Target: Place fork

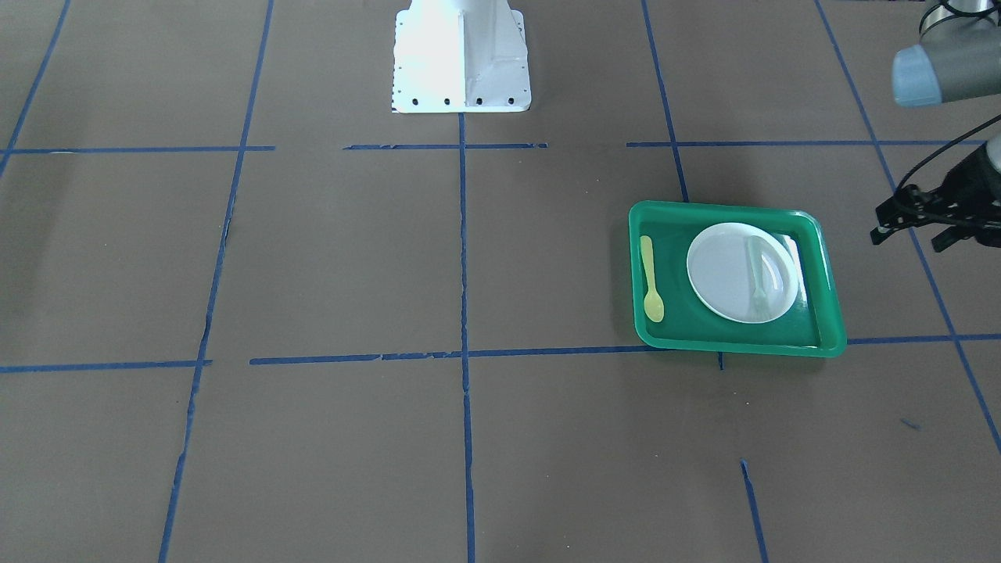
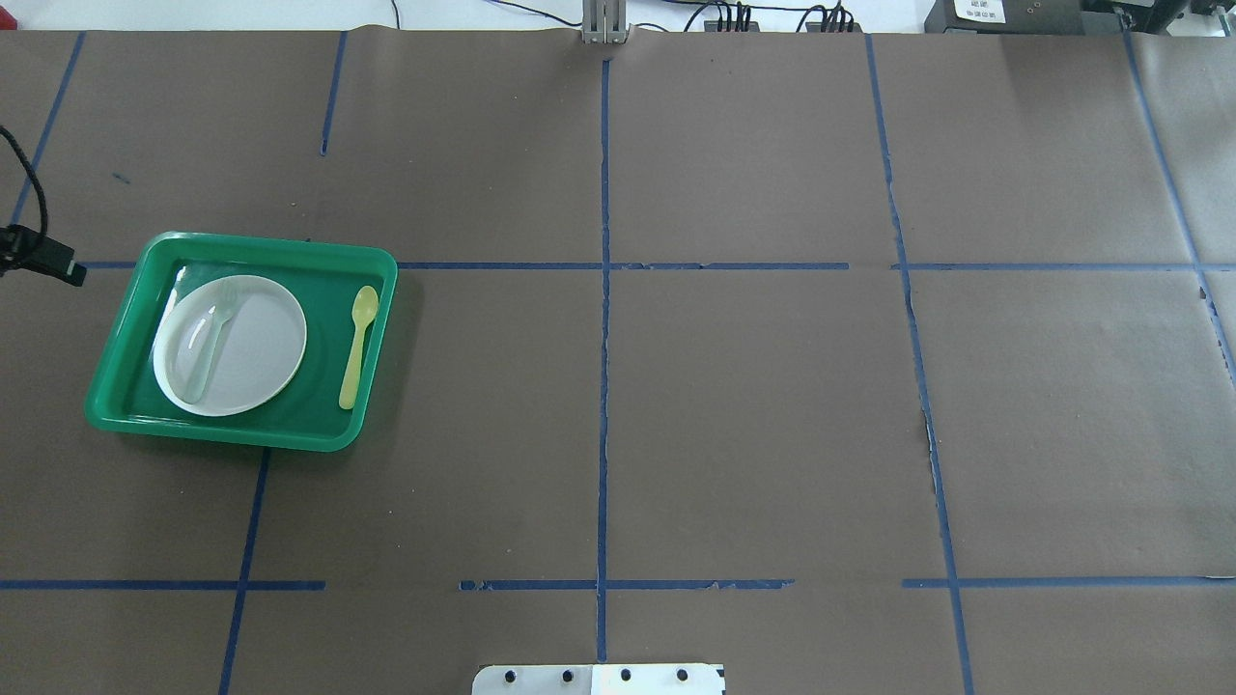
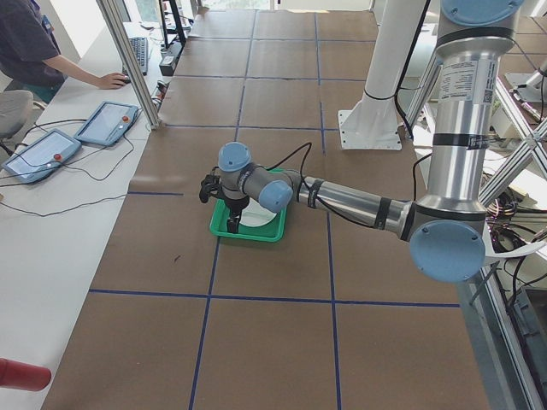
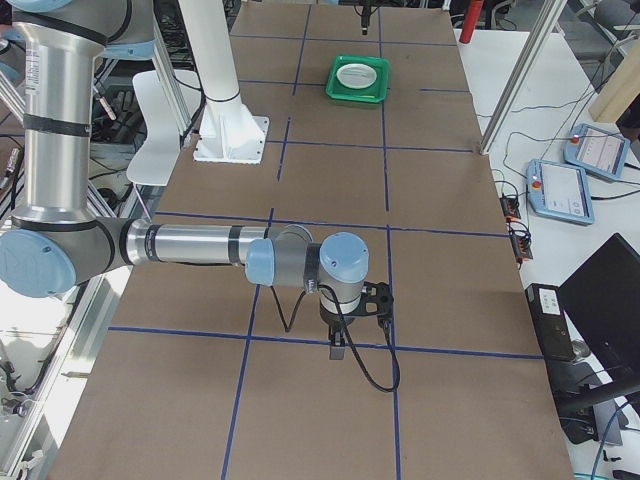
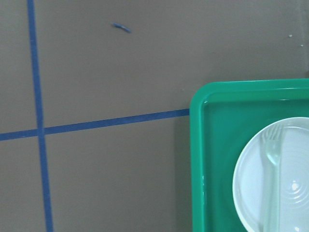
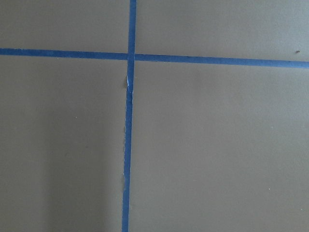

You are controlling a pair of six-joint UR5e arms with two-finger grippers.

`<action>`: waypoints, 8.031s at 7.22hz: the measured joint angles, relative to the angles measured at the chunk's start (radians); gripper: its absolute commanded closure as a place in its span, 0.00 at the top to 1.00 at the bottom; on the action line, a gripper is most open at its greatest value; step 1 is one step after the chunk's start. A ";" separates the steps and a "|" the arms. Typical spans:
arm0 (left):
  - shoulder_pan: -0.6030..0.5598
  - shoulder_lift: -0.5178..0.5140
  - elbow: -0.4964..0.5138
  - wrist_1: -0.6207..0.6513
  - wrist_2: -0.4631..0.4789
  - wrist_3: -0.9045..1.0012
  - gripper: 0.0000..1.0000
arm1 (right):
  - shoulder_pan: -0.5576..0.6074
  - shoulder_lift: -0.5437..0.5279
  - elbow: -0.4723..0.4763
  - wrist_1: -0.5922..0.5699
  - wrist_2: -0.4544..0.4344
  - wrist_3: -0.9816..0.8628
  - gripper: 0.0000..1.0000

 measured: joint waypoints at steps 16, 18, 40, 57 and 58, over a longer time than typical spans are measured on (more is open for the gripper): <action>0.310 -0.050 0.090 -0.108 0.150 -0.175 0.24 | 0.000 0.000 0.000 0.000 0.000 0.000 1.00; 0.310 -0.051 0.088 -0.107 0.149 -0.175 0.00 | 0.000 0.000 0.000 0.000 0.000 0.000 1.00; 0.109 -0.036 0.153 -0.106 -0.025 -0.132 1.00 | 0.000 0.000 0.000 0.000 0.000 0.000 1.00; -0.481 0.022 0.055 0.427 -0.069 0.684 1.00 | 0.000 0.000 0.000 0.000 0.000 0.000 1.00; -0.481 0.021 0.054 0.426 -0.069 0.684 1.00 | 0.000 0.000 0.000 0.000 0.000 0.000 1.00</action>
